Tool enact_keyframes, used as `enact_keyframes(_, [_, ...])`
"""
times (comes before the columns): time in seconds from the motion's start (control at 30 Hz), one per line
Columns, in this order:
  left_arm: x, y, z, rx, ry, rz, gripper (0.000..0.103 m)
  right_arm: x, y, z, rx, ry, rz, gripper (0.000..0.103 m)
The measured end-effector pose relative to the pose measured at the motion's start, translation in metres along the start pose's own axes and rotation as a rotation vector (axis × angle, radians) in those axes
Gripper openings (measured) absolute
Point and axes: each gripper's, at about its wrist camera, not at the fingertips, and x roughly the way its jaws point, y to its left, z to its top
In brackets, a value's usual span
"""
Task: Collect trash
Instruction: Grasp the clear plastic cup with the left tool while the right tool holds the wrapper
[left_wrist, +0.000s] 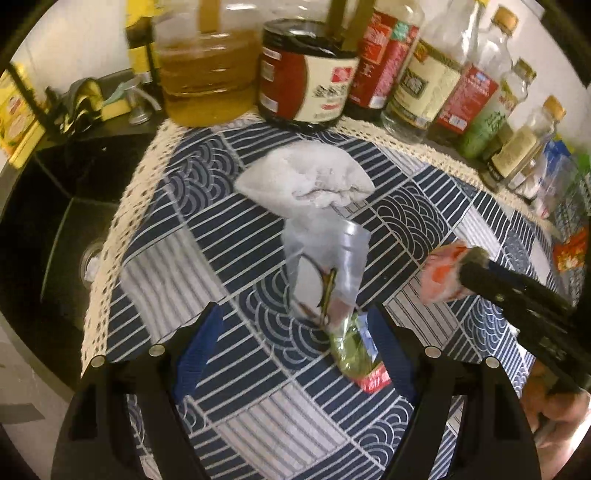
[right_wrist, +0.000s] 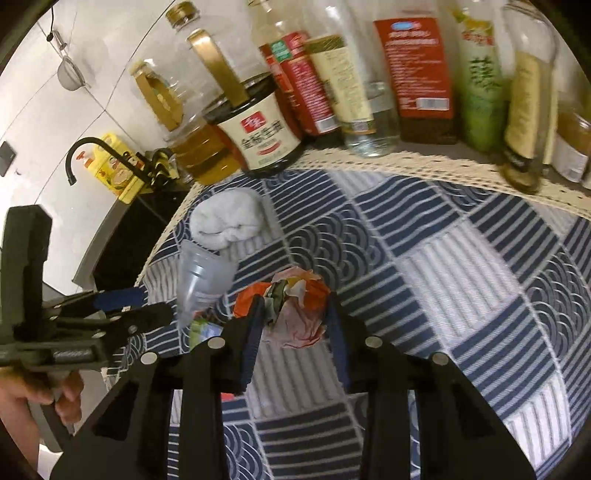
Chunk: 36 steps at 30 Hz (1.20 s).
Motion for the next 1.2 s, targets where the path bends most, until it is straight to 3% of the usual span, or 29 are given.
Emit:
enact_keyframes(0.27, [0.023,-0.015,0.016,0.057,0.038,0.037,0.079,-0.034,-0.002,-0.008,-0.03,-0.052,-0.081,0.035])
enact_keyframes(0.63, [0.045,-0.02,0.025,0.078,0.073,0.065,0.078,-0.058,0.001,-0.016,-0.03,-0.057,-0.158,0.036])
enact_keyframes(0.73, [0.047,-0.023,0.025,0.102,0.062,0.073,0.075,-0.063,0.0,-0.017,-0.026,-0.058,-0.164,0.036])
enact_keyframes(0.8, [0.05,-0.024,0.025,0.107,0.063,0.072,0.052,-0.065,0.001,-0.017,-0.031,-0.055,-0.172,0.036])
enact_keyframes(0.83, [0.05,-0.024,0.026,0.11,0.061,0.075,0.051,-0.066,0.001,-0.018,-0.034,-0.054,-0.176,0.036])
enact_keyframes(1.2, [0.042,-0.023,0.025,0.114,0.021,0.065,0.05,-0.074,-0.011,-0.021,-0.023,-0.039,-0.229,0.036])
